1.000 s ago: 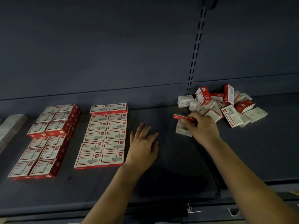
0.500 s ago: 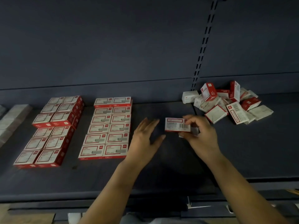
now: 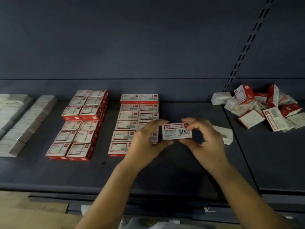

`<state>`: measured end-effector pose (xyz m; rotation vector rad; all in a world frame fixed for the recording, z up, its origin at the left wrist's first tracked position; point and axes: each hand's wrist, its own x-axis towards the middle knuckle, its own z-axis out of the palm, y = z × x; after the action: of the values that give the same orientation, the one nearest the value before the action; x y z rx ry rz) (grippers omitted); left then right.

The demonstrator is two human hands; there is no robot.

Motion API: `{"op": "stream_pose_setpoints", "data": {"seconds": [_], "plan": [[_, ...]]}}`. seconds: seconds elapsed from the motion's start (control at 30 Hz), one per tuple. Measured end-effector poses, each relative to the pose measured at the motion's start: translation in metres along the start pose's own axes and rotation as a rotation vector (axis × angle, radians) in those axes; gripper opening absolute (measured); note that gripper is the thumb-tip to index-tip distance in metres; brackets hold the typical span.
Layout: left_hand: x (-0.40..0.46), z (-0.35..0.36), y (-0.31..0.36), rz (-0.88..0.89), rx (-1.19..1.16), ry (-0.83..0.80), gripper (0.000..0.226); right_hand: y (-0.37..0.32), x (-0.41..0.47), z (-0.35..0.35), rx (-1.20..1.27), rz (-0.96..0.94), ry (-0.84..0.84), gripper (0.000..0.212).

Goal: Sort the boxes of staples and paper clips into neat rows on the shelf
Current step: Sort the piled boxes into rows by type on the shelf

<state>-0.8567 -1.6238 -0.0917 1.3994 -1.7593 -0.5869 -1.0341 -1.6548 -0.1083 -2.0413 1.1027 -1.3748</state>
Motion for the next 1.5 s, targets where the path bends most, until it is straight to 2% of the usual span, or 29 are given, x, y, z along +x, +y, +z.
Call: {"op": "stream_pose_setpoints", "data": {"seconds": [0.07,0.17,0.33,0.47,0.6,0.7,0.77,0.87,1.0,1.13,1.23,1.37,1.43,1.5], "plan": [[-0.002,-0.016,-0.004,0.01,-0.023,-0.005,0.047,-0.007,0.002,0.014,-0.044,-0.012,-0.039,0.028],[-0.005,-0.039,-0.012,0.029,-0.036,0.01,0.047,-0.025,0.003,0.038,-0.022,0.077,-0.154,0.027],[-0.009,-0.069,-0.031,0.223,0.126,0.061,0.044,-0.07,0.008,0.076,0.368,0.364,-0.332,0.017],[-0.009,-0.087,-0.056,0.36,0.244,0.097,0.052,-0.089,0.014,0.099,0.572,0.5,-0.193,0.006],[-0.011,-0.101,-0.076,0.38,0.274,0.073,0.054,-0.096,0.02,0.121,0.575,0.587,-0.148,0.028],[-0.013,-0.119,-0.086,0.322,0.202,0.088,0.057,-0.099,0.023,0.139,0.551,0.626,-0.082,0.031],[-0.015,-0.133,-0.091,0.182,0.083,0.064,0.061,-0.099,0.026,0.145,0.555,0.648,-0.013,0.03],[-0.017,-0.15,-0.098,-0.103,-0.278,0.004,0.066,-0.099,0.028,0.152,0.603,0.664,0.032,0.027],[-0.017,-0.157,-0.101,-0.244,-0.71,0.047,0.053,-0.108,0.027,0.164,0.6,0.614,0.058,0.026],[-0.011,-0.153,-0.1,-0.39,-1.018,0.166,0.043,-0.114,0.02,0.176,0.551,0.537,0.059,0.019],[-0.006,-0.151,-0.098,-0.443,-1.061,0.197,0.043,-0.114,0.02,0.172,0.434,0.461,0.016,0.016],[-0.005,-0.149,-0.095,-0.454,-0.946,0.11,0.057,-0.108,0.028,0.151,0.205,0.4,-0.091,0.047],[-0.003,-0.146,-0.094,-0.425,-0.833,0.047,0.064,-0.105,0.032,0.141,0.108,0.35,-0.237,0.064],[-0.002,-0.141,-0.089,-0.367,-0.724,-0.025,0.065,-0.101,0.035,0.134,0.057,0.328,-0.382,0.072]]}}
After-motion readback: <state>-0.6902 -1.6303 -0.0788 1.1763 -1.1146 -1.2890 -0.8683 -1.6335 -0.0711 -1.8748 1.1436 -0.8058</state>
